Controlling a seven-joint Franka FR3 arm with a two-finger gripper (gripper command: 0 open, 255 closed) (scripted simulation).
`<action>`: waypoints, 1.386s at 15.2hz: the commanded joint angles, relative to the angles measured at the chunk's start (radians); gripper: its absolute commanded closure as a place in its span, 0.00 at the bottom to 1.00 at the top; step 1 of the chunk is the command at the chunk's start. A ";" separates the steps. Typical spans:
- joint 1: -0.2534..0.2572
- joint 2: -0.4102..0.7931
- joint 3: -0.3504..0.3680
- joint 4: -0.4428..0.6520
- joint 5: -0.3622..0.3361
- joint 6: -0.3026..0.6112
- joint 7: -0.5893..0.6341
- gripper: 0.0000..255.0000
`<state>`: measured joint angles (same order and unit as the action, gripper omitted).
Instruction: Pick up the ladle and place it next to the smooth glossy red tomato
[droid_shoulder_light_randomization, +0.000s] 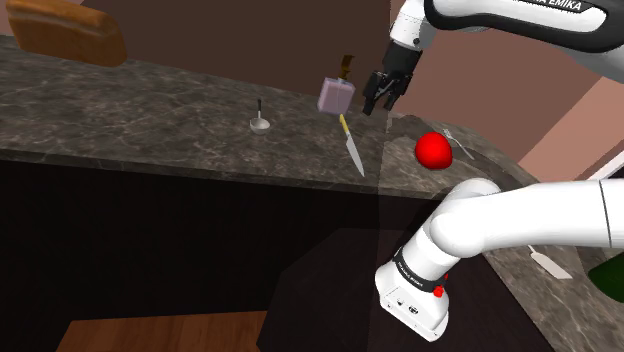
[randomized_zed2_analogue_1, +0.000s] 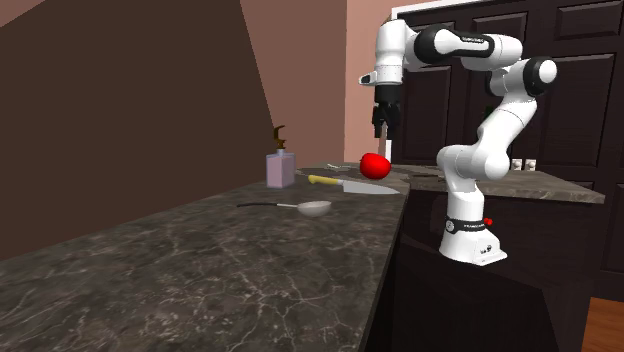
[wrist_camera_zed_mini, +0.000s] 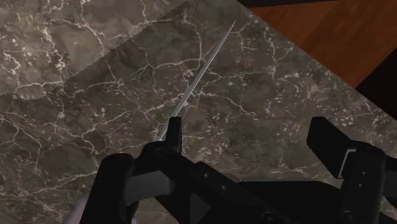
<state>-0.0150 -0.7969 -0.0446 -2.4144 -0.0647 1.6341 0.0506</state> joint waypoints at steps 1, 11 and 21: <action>0.000 0.000 0.000 0.000 0.000 0.000 0.000 0.00; -0.002 0.352 0.084 0.125 0.098 0.227 0.245 0.00; -0.009 0.733 0.125 0.387 0.137 0.361 0.457 0.00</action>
<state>-0.0223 -0.1036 0.0801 -2.0549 0.0707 1.9809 0.4891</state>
